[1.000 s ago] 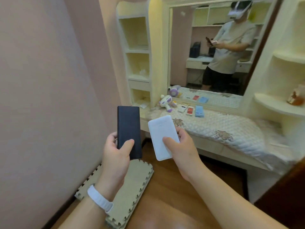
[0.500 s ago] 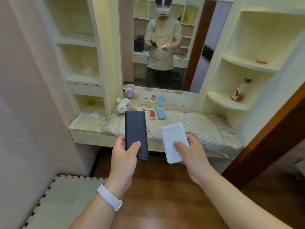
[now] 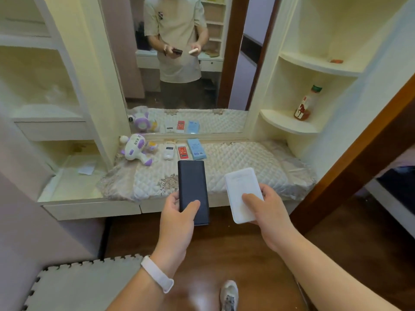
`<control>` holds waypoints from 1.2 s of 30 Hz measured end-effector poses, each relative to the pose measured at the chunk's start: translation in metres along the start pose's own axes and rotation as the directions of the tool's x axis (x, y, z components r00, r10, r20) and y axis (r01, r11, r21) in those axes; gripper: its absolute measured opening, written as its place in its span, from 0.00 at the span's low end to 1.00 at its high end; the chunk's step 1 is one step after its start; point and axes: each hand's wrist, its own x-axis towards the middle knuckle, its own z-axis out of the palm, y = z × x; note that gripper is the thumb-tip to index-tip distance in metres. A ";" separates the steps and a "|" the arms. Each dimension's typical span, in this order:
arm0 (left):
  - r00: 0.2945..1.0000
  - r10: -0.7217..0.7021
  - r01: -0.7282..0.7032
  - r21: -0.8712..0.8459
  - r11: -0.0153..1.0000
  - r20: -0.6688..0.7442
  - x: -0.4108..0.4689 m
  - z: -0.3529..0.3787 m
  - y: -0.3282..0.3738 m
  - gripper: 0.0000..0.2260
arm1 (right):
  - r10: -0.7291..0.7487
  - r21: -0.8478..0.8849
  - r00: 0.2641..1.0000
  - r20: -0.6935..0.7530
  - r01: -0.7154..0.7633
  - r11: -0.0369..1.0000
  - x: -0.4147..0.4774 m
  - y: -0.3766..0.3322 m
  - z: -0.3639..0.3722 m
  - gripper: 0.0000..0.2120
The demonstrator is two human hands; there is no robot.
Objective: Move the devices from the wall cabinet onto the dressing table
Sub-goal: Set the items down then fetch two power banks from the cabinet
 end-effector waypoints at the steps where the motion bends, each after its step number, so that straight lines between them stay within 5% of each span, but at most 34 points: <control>1: 1.000 -0.006 0.006 0.015 1.000 0.003 0.008 0.004 -0.001 0.12 | 0.013 0.020 1.000 -0.003 -0.013 1.000 0.012 0.003 -0.001 0.09; 20: 0.987 -0.081 0.107 0.195 0.975 -0.140 0.207 0.169 -0.012 0.10 | 0.140 0.022 0.986 0.095 -0.142 0.990 0.281 0.015 -0.081 0.10; 36: 0.950 -0.262 0.294 0.201 0.934 -0.170 0.376 0.194 -0.054 0.09 | 0.324 -0.174 0.940 0.108 -0.303 0.937 0.423 0.049 -0.050 0.12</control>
